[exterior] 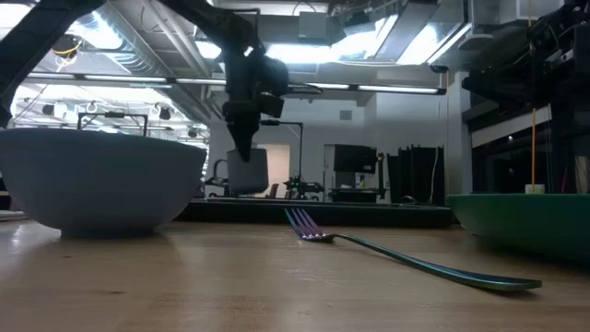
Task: Set up tray
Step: Put the purple cup on top of the black tray, then put the green plate on top of the black tray below the purple cup
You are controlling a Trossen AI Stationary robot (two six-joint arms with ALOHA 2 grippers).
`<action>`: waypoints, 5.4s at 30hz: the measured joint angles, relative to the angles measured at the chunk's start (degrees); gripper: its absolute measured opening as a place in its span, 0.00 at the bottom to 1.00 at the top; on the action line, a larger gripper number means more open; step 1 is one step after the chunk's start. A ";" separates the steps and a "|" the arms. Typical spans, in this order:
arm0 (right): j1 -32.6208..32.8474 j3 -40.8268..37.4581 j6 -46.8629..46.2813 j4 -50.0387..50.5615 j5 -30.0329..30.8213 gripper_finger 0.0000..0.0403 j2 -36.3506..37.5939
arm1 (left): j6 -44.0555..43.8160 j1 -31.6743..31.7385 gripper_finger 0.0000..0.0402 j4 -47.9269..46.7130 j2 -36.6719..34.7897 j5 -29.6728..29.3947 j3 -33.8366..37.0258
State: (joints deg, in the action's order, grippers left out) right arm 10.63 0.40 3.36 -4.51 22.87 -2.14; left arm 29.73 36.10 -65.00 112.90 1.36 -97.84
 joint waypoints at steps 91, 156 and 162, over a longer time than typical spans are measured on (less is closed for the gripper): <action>0.00 0.00 -0.28 0.06 -0.59 0.06 -0.12 | 1.49 0.40 0.35 1.89 -0.78 -1.82 0.07; 0.04 20.16 -19.84 32.71 1.08 0.01 -16.01 | -20.08 -24.45 0.01 68.62 -49.28 -0.29 60.72; 0.12 28.40 -24.18 37.88 -1.39 0.01 -26.13 | -20.04 -24.37 0.00 74.02 -50.60 -0.28 63.76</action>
State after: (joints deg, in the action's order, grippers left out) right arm 10.76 28.81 -20.83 33.37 21.48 -28.27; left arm 9.69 11.73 9.03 62.30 1.09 -34.08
